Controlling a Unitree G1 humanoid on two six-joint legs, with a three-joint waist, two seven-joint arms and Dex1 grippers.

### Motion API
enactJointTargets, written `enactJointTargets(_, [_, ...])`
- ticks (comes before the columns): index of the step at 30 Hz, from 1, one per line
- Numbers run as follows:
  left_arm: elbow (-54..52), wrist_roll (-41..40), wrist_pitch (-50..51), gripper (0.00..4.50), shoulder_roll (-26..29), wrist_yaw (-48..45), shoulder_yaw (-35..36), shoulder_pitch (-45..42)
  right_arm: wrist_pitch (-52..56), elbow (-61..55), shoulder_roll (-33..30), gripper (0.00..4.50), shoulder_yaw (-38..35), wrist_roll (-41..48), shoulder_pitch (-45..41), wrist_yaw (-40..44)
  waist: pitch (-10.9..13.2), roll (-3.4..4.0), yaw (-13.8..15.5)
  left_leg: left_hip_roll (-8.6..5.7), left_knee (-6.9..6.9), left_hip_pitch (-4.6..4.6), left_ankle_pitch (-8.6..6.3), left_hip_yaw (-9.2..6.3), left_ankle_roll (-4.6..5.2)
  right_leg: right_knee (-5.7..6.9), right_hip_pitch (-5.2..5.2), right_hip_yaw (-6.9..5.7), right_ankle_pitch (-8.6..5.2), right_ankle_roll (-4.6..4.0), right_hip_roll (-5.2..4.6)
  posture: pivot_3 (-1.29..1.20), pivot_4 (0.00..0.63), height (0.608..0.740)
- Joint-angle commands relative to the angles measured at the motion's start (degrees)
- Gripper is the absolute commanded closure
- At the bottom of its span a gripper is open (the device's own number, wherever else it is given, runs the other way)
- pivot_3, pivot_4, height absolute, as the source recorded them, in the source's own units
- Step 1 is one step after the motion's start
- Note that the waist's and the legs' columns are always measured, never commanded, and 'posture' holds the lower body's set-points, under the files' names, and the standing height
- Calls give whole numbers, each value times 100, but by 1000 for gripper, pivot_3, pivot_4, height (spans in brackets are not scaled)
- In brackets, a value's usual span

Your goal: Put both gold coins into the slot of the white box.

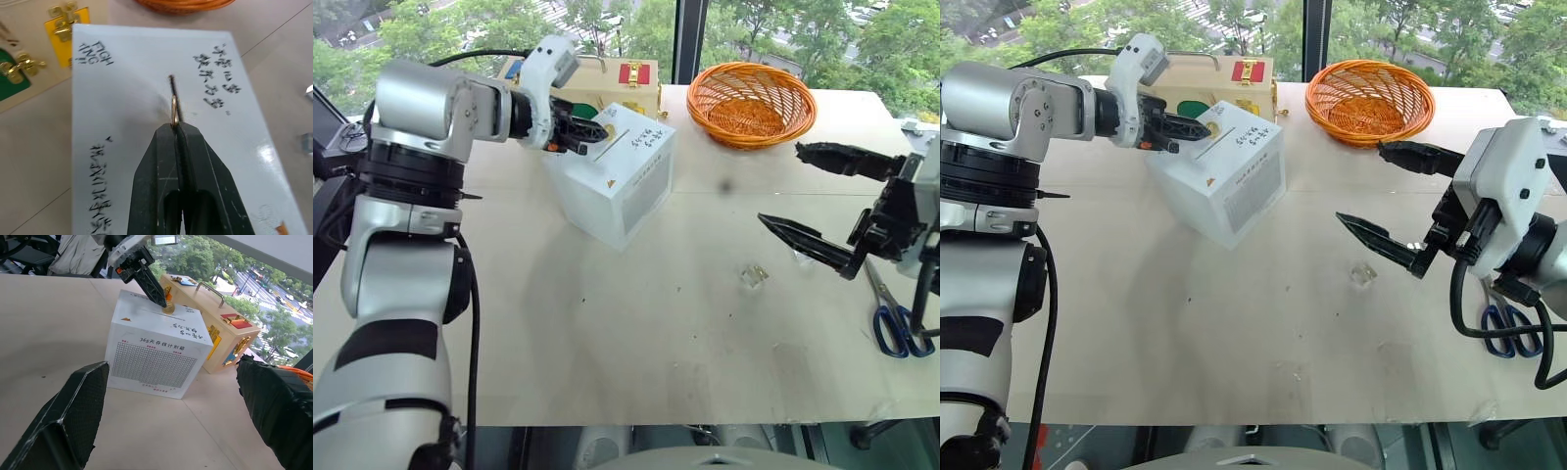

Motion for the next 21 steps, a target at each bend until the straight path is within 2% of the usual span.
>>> enactJointTargets(1, [-249,128,108,4500,88,-129,-36,-120,-140,-134,38,57,-222,73,39,-36,0,0,-1,0,0,0,0,1,0,0,0,1,0,0,0,0,150,740])
enactJointTargets(10, [-470,32,597,4500,70,-290,180,-169,-224,-212,134,57,-94,-43,185,-49,0,0,-2,-1,3,0,0,0,0,3,0,1,0,1,-1,0,150,740])
enactJointTargets(21, [-671,300,471,4500,198,-314,-83,-10,-247,-215,160,57,1,-65,214,-46,0,0,-6,-1,5,0,0,0,0,5,0,1,1,1,-1,0,150,740])
